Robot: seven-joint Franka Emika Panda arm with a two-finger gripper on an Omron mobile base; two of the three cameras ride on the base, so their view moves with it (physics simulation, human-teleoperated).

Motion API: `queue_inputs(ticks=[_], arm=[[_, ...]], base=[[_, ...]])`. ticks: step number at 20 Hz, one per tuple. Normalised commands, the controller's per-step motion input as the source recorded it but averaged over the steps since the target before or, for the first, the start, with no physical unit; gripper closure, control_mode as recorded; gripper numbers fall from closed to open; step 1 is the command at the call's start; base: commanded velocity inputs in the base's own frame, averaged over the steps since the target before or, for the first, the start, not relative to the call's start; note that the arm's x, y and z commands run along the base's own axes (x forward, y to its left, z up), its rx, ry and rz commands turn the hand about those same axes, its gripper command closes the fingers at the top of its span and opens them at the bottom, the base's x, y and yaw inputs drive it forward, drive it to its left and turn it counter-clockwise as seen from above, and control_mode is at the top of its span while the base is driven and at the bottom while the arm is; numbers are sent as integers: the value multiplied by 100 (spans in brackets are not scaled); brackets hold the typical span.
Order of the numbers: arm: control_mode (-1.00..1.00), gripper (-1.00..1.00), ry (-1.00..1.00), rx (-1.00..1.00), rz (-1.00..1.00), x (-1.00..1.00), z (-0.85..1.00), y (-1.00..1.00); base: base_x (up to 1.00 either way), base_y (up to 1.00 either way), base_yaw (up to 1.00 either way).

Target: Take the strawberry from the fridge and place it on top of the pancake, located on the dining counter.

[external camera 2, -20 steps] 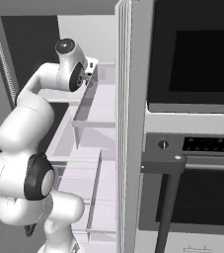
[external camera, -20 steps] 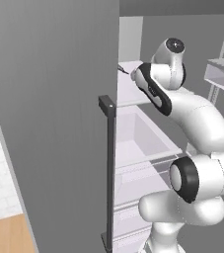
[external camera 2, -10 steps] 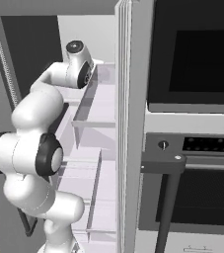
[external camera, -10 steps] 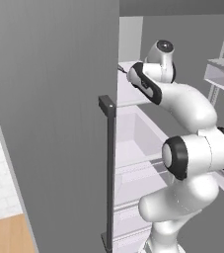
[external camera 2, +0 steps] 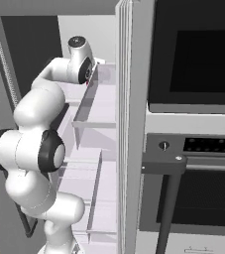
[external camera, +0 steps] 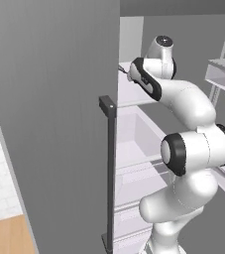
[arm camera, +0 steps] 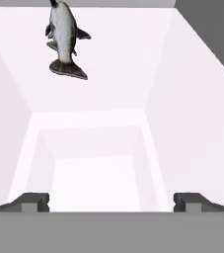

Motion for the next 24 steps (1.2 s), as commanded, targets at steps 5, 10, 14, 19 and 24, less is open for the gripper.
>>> queue_inputs(ticks=[5,10,14,19,24], arm=[[-100,-100,-2,0,0,-9,-15,-3],[-100,-100,-4,0,0,-14,-9,0],[-100,-100,0,0,-2,-7,-17,0],[-100,-100,0,0,-5,-6,-1,0],[-100,100,2,0,-4,-1,-12,0]], base=[[0,0,0],[0,0,0],[0,0,0],[0,0,0],[0,0,0]])
